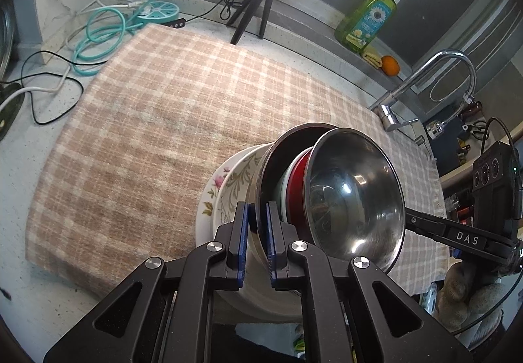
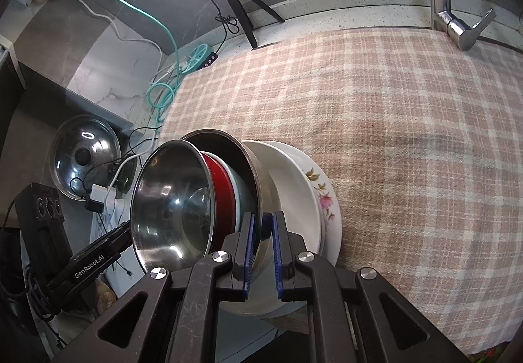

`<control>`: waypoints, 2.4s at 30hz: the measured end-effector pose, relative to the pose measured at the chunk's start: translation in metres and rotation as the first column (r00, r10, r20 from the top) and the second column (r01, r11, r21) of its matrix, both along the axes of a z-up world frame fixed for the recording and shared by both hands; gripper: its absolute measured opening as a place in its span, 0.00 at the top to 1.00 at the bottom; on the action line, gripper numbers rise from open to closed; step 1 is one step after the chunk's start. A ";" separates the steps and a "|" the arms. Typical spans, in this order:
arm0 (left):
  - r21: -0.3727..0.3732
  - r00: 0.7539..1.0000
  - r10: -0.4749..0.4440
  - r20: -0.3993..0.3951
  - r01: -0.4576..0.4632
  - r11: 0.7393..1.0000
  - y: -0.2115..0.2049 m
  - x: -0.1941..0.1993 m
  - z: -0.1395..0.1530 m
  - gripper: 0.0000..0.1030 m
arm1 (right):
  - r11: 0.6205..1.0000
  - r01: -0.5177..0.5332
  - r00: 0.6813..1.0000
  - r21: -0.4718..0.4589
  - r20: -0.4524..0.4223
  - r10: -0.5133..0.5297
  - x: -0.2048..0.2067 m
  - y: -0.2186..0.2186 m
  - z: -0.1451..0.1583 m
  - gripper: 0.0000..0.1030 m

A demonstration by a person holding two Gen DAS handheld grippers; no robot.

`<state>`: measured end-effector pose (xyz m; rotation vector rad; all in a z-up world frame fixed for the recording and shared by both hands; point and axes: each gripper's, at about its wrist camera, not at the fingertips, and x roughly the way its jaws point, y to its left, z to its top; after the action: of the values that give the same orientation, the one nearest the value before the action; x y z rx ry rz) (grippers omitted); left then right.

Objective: Organize plates and bowls

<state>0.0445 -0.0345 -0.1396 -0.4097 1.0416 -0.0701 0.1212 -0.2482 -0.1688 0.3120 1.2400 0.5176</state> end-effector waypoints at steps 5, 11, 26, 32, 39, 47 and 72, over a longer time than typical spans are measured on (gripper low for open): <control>0.002 1.000 -0.001 -0.010 0.001 1.000 -0.001 0.001 -0.003 0.92 | 1.000 0.001 1.000 -0.004 -0.007 -0.001 -0.001 -0.001 -0.003 0.90; 0.008 1.000 0.002 -0.014 -0.002 1.000 -0.001 0.003 -0.005 0.92 | 1.000 -0.004 1.000 -0.010 0.000 0.004 -0.001 0.002 -0.003 0.90; 0.016 1.000 0.002 -0.011 -0.002 1.000 -0.001 0.001 -0.005 0.93 | 1.000 -0.009 1.000 0.000 0.010 0.009 -0.004 0.000 -0.004 0.89; 0.025 1.000 0.016 -0.011 -0.015 1.000 -0.004 -0.004 -0.006 0.91 | 1.000 -0.019 0.999 -0.011 0.033 0.019 -0.010 0.002 -0.002 0.89; 0.022 0.999 0.047 -0.010 -0.047 0.999 -0.002 -0.011 -0.006 0.87 | 1.000 -0.019 0.999 -0.018 0.042 0.020 -0.014 0.002 -0.002 0.88; 0.041 0.998 0.066 -0.006 -0.066 0.997 -0.005 -0.017 -0.003 0.85 | 1.000 -0.012 0.999 -0.006 0.044 0.012 -0.018 -0.005 -0.003 0.78; 0.097 0.994 0.107 0.033 -0.110 0.989 -0.007 -0.051 0.014 0.78 | 1.000 -0.008 0.988 -0.006 0.153 0.009 -0.054 -0.040 0.023 0.67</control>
<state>-0.0060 -0.0420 -0.1257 -0.3742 0.9897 0.0722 0.0676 -0.2881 -0.1456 0.2572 1.0937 0.5358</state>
